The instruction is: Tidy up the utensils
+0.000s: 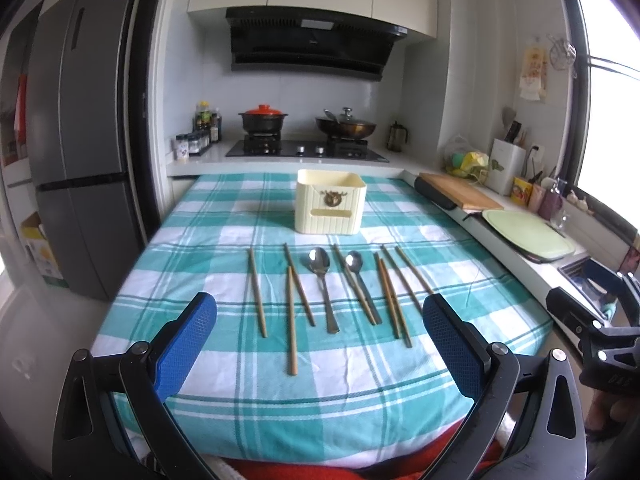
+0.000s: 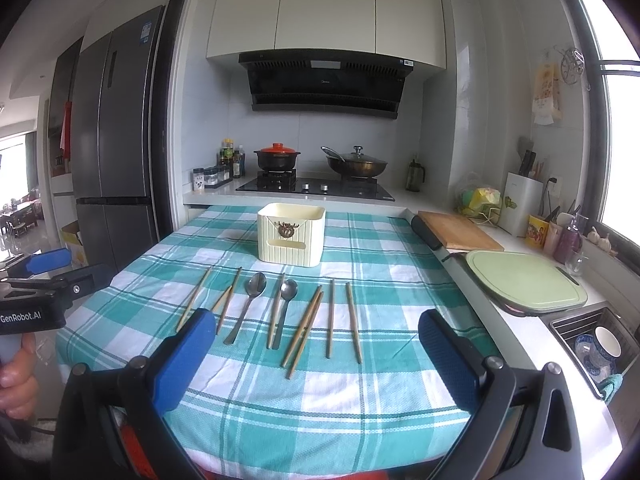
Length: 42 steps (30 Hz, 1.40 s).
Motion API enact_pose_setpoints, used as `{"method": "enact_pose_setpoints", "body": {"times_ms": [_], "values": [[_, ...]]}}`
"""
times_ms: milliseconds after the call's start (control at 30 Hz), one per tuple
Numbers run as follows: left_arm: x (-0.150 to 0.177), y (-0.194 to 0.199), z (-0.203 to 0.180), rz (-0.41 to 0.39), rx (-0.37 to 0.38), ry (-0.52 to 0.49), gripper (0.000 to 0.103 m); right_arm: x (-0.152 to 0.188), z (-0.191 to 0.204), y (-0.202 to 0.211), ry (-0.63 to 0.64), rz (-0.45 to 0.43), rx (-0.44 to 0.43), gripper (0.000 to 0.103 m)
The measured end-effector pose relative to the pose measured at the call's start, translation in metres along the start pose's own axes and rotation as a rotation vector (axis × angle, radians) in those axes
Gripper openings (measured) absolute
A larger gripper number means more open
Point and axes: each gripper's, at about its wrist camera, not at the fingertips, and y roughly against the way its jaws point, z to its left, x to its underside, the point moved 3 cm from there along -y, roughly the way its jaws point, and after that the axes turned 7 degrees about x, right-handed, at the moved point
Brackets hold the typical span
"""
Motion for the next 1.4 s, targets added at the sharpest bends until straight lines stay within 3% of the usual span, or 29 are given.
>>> {"method": "enact_pose_setpoints", "body": {"times_ms": [1400], "values": [[-0.001,-0.016,0.004,0.043,0.029,0.020,0.102,0.004,0.006,-0.017,0.045,0.041,0.015,0.103]]}}
